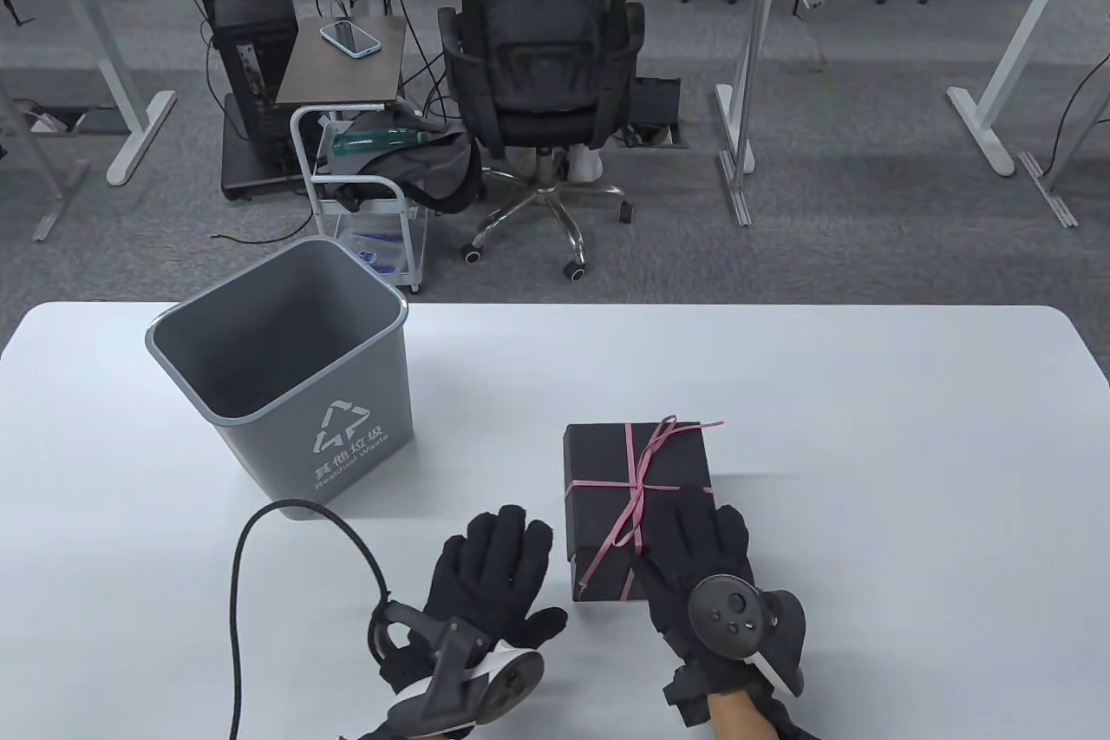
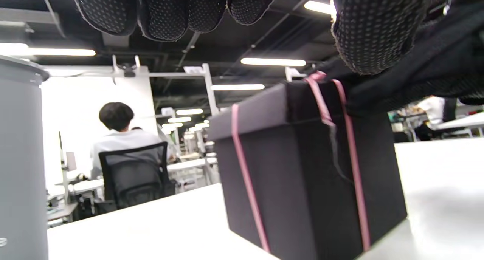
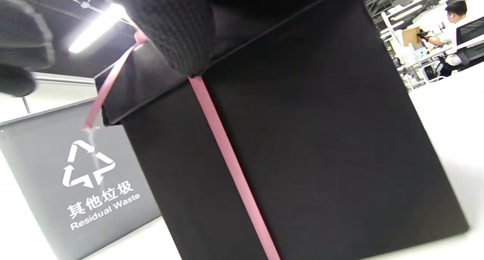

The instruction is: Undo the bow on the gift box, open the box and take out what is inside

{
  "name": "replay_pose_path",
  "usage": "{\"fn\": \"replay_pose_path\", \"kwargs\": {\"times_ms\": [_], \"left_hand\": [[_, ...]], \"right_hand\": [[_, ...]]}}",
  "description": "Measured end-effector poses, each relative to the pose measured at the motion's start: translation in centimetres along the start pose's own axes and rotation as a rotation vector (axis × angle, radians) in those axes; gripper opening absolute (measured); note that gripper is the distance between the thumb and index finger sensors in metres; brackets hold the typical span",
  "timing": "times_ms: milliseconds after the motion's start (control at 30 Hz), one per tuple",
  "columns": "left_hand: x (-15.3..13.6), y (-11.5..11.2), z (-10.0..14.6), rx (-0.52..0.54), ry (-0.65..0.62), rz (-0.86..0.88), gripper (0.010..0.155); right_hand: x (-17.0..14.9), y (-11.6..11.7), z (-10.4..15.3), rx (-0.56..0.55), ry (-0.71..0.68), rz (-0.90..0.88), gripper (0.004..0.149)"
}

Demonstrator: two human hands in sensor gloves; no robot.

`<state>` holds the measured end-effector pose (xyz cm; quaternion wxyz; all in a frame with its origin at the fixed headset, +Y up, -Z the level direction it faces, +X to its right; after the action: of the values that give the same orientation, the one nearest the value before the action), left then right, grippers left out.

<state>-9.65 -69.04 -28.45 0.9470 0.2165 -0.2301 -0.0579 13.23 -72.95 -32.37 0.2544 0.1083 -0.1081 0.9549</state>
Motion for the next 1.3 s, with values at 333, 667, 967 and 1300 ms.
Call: {"fn": "replay_pose_path", "kwargs": {"times_ms": [333, 667, 967, 1300], "left_hand": [[2.3, -0.4, -2.4, -0.023, 0.037, -0.060, 0.072], [2.4, 0.1, -3.1, -0.017, -0.030, -0.124, 0.049], [1.7, 0.4, -2.8, 0.045, -0.027, -0.072, 0.037], [-1.5, 1.2, -2.3, 0.057, 0.061, 0.011, 0.037]], "right_hand": [[2.1, 1.2, 0.6, 0.015, -0.066, 0.023, 0.070], [2.5, 1.6, 0.9, 0.010, -0.082, 0.051, 0.070], [2.3, 1.5, 1.0, 0.013, -0.088, 0.031, 0.069], [2.5, 1.4, 0.9, 0.012, -0.096, 0.020, 0.069]]}}
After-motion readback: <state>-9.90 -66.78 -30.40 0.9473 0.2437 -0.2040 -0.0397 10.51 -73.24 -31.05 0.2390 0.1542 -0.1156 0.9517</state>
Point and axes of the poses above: the tracker on the back of each hand, its own x axis roughly to the thumb side, its own z axis roughly from the fingertips to the wrist, y = z × x, the point moved 1 cm from there along -z, roughly from the wrist to the fingertips, and after that the axes turned 4 degrees about x, right-handed, at the moved point
